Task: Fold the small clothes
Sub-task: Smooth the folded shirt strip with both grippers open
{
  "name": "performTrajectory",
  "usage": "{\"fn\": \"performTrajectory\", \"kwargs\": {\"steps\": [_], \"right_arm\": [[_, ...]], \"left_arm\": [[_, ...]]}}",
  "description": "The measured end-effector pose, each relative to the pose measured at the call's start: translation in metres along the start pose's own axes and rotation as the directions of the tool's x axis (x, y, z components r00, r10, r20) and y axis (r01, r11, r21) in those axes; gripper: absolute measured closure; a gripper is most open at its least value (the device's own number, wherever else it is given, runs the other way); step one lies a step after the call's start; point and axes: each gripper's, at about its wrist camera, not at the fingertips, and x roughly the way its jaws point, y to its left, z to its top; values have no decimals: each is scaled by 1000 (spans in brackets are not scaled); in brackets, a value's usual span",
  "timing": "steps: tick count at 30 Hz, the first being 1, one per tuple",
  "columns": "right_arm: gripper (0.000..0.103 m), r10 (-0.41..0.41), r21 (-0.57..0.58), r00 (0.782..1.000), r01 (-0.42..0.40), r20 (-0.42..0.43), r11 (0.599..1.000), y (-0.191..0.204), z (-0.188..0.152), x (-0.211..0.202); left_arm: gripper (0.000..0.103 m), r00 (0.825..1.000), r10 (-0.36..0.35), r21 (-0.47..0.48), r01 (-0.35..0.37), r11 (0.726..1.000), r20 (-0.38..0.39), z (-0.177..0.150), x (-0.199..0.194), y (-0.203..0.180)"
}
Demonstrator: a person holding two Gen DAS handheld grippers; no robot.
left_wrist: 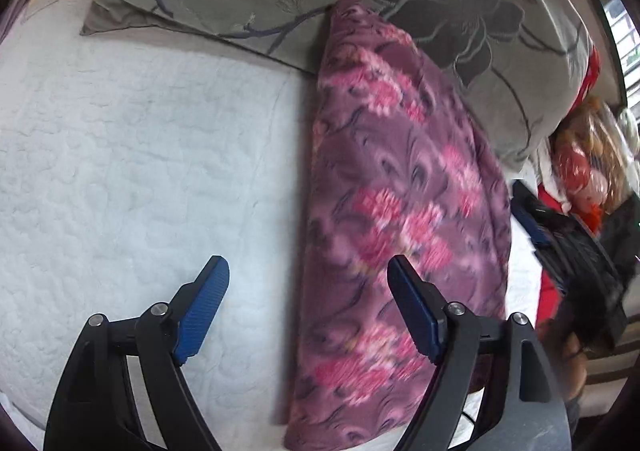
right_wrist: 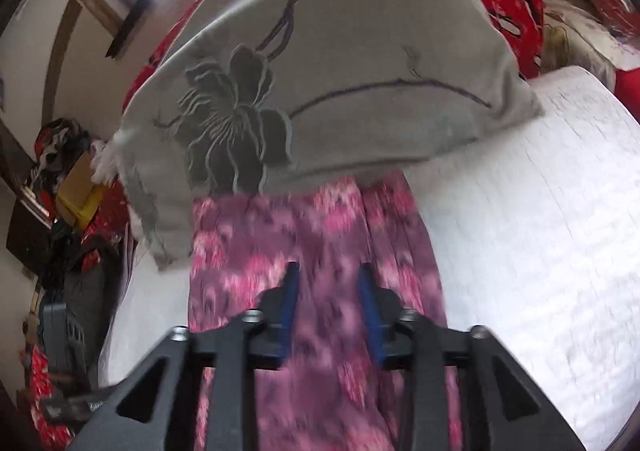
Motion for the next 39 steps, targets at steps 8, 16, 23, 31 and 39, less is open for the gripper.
{"fn": "performTrajectory", "kwargs": {"steps": [8,16,23,31,39], "right_arm": [[99,-61,-5,998,61,-13,998,5,18,40],[87,65,-116,998,-66,-6,991,7,-12,-19],[64,-112,-325,987,68,-119,943,-3,-74,-26],[60,-195,-373,964,116,-181,921,-32,-123,-48],[42,-51,-111,996,42,-76,993,-51,-81,-76]], "left_arm": [[18,999,51,39,-50,998,-12,21,29,-10],[17,999,33,110,-36,993,37,-4,-15,-9],[17,992,124,179,-121,976,-9,-44,-2,-18],[16,978,205,259,-191,947,-28,-88,-1,-16],[16,998,-47,150,51,987,-36,-52,-37,6]]}}
